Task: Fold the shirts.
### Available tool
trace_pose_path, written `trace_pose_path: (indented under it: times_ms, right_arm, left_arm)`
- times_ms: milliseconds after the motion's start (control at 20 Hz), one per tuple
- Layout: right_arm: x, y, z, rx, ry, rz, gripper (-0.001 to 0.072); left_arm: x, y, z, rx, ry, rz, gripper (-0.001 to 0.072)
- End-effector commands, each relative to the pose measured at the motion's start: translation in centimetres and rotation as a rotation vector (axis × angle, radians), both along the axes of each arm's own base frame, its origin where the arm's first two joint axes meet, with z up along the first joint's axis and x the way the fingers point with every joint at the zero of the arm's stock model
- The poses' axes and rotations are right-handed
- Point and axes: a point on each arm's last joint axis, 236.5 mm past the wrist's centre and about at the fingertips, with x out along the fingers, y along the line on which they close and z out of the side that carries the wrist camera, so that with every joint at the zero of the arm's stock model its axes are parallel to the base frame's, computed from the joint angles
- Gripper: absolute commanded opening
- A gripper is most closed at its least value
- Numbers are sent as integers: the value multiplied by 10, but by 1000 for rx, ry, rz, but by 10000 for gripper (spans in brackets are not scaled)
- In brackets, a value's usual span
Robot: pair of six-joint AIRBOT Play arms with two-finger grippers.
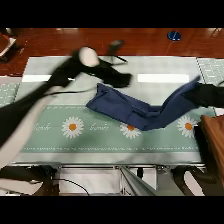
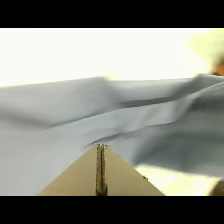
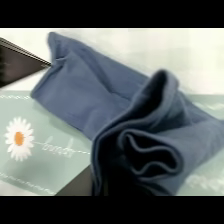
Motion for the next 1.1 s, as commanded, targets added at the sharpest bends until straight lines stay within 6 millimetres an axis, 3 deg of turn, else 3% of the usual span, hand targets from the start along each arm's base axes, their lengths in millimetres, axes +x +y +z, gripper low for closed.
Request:
trace_pose_path:
  times_ms: [0,150,300,500,600,800,850,900,1000,1050]
  right_arm:
    - [30,68,-9,72,-24,129,20]
    - [66,142,-28,87,-14,244,20]
    - [101,207,-53,86,30,347,21]
    - [128,262,-91,87,93,417,21]
    - [130,278,-111,83,130,439,21]
    - [133,299,-134,131,181,436,27]
    - [133,302,-136,150,196,434,265]
    - [127,306,-137,169,205,465,639]
    - [121,293,-125,174,226,508,625]
    - [121,274,-113,170,238,516,625]
  left_arm:
    - [-7,140,37,136,-141,210,23]
    - [-37,211,57,110,-251,393,23]
    - [-73,248,39,109,-235,506,24]
    - [-101,251,8,113,-180,518,24]
    - [-104,250,-5,110,-147,524,24]
    - [-99,244,-7,63,-146,541,24]
    - [-98,243,-7,59,-146,542,24]
    - [-97,243,-9,59,-145,545,24]
    - [-94,244,-12,59,-148,553,24]
    - [-93,244,-13,60,-146,554,24]
